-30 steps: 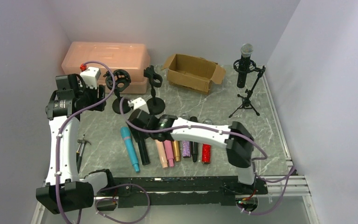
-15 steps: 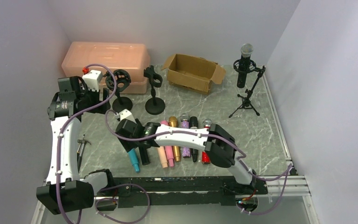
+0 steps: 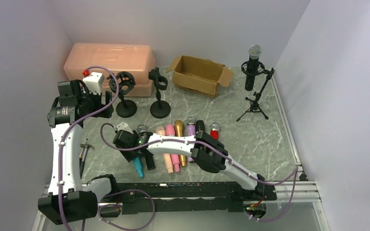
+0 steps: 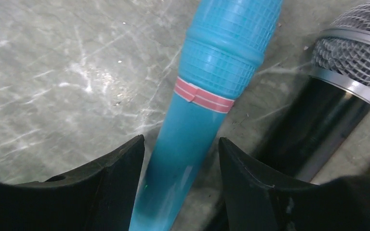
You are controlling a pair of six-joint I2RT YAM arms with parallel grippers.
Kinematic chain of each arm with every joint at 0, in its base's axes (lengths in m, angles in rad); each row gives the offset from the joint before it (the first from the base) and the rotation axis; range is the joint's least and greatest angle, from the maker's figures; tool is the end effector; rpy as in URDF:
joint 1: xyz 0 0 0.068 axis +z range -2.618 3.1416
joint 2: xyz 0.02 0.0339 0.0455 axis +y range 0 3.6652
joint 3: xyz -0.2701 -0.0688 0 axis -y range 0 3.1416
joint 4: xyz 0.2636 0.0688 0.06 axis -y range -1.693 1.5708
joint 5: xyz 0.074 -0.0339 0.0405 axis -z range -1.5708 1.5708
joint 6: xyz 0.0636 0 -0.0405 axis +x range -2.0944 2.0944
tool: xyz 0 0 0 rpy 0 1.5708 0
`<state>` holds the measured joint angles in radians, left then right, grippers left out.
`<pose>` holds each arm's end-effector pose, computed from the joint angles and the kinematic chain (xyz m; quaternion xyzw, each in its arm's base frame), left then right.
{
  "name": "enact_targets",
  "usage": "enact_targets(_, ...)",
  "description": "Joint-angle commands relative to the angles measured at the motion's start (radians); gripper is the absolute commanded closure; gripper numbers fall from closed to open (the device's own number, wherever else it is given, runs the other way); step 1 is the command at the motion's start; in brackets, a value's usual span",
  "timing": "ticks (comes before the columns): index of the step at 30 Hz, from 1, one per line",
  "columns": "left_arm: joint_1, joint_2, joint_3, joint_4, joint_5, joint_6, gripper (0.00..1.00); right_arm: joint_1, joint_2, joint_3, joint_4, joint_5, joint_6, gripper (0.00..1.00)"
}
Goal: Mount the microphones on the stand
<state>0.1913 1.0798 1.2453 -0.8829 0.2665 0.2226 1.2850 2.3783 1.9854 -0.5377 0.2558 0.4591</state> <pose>0.2435 0.0301 0.3653 0.0691 0.9013 -0.0341 0.4263 0.1741 0.5353 0.1460 -0.3411 0.8784 0.1611 0.2935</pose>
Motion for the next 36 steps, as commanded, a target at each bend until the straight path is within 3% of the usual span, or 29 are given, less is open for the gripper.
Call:
enact_targets(1,0.004,-0.024,0.061,-0.012,-0.028,-0.038,0.12,-0.008,0.029,0.073,-0.036,0.01,-0.002,0.4)
enact_targets(4,0.005,-0.01,0.119,-0.054,-0.009,-0.055,0.01,-0.015,0.048,0.081,-0.035,-0.005,0.012,0.43)
enact_targets(7,0.005,0.006,0.188,-0.105,0.006,-0.066,0.01,-0.026,0.049,0.075,-0.025,-0.032,0.026,0.5)
enact_targets(12,0.006,-0.01,0.261,-0.144,0.046,-0.072,0.01,-0.04,-0.012,0.044,0.021,-0.063,0.039,0.72)
enact_targets(20,0.008,0.005,0.419,-0.254,0.101,-0.065,0.01,-0.097,-0.252,-0.074,0.1,-0.073,0.087,0.96)
enact_targets(28,0.008,0.011,0.47,-0.331,0.32,-0.032,0.0,-0.177,-0.611,-0.329,0.3,0.008,0.164,1.0)
enact_targets(36,-0.004,-0.029,0.286,-0.335,0.708,0.016,0.01,-0.187,-0.834,-0.521,0.606,0.21,0.141,1.0)
